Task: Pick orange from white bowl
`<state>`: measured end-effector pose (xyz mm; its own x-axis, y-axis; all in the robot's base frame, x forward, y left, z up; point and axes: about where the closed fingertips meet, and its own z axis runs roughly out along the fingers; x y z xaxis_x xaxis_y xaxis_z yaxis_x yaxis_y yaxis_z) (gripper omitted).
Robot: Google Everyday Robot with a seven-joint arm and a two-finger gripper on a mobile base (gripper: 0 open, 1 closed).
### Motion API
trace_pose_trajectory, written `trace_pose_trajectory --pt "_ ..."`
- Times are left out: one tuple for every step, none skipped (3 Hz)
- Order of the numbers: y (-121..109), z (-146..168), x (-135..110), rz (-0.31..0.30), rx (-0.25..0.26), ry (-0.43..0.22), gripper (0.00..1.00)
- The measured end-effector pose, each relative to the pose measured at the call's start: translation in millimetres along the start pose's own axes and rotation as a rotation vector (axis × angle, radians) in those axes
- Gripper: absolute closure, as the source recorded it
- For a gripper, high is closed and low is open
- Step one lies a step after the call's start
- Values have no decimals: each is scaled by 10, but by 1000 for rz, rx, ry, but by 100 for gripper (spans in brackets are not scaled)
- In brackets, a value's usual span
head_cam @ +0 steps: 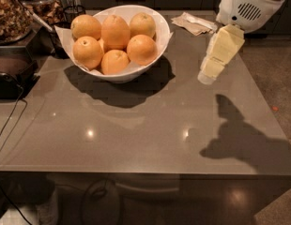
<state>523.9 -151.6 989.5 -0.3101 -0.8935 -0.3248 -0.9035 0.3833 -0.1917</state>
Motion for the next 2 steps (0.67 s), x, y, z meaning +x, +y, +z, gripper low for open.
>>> trace_pose_trajectory --pt "-163 56 -336 -27 -37 -55 0" --pt "-352 96 -775 -86 -73 -73 0"
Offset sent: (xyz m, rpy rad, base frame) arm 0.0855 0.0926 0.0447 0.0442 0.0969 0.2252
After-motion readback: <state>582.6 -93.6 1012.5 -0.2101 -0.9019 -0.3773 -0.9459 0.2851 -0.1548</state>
